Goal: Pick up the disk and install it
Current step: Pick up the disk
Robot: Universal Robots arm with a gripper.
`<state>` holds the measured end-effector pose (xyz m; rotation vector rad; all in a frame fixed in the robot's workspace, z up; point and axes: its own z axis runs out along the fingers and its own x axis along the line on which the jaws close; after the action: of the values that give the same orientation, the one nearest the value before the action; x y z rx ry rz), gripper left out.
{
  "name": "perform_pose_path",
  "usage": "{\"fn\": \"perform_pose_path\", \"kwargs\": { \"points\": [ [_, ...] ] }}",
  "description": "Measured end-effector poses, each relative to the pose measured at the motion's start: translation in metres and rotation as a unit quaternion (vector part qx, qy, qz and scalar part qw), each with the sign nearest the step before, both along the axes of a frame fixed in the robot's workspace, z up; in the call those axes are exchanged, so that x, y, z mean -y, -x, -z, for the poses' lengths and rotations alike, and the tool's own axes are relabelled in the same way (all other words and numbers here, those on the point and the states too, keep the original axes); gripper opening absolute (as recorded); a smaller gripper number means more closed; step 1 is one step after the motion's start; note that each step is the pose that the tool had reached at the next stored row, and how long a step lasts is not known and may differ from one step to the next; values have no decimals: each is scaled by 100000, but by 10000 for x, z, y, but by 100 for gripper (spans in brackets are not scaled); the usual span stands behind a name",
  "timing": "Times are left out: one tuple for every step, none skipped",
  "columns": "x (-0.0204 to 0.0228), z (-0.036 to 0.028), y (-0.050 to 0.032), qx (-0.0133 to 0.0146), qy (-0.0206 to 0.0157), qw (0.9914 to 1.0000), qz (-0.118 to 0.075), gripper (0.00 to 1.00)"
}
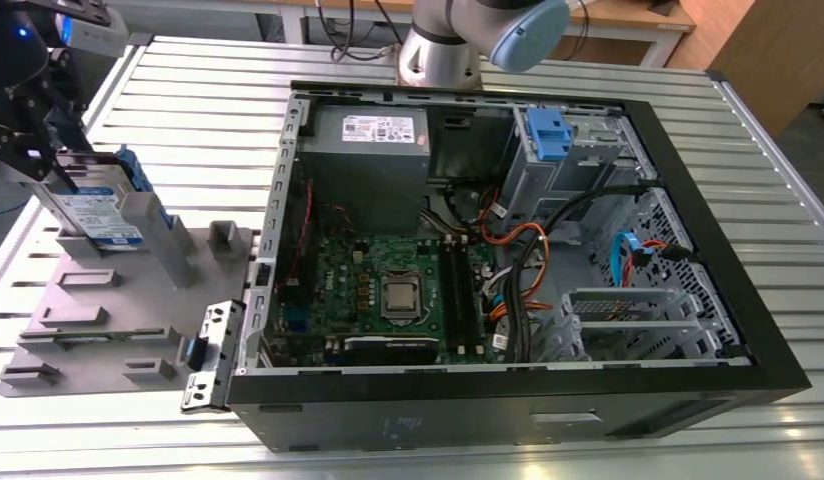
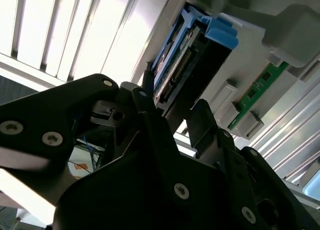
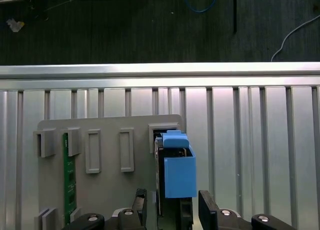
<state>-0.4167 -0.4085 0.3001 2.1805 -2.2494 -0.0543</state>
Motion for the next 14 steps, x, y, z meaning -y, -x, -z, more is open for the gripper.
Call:
{"fn": "perform_pose_path", "kwargs": {
  "points": [
    [0, -1, 0, 0, -1, 100000, 0, 53],
    [0, -1, 0, 3, -3, 100000, -2, 53],
    [0, -3, 0, -5, 3, 100000, 0, 53],
    [0, -4, 0, -13, 8, 100000, -2, 53],
    [0, -4, 0, -10, 6, 100000, -13, 53],
    [0, -4, 0, -8, 3, 100000, -81, 53],
    [0, -4, 0, -14, 8, 100000, -285, 53],
    [0, -4, 0, -16, 8, 99998, -564, 53],
    [0, -3, 0, -15, 7, 99997, -836, 53],
    [0, -3, -1, -15, 8, 99995, -1046, 53],
    [-1, -3, -3, -16, 9, 99994, -1121, 53],
    [-1, -4, -7, -17, 11, 99993, -1154, 53],
    [0, -4, -14, -16, 10, 99993, -1192, 53],
    [0, -3, -20, -12, 7, 99993, -1224, 53]
  ]
}}
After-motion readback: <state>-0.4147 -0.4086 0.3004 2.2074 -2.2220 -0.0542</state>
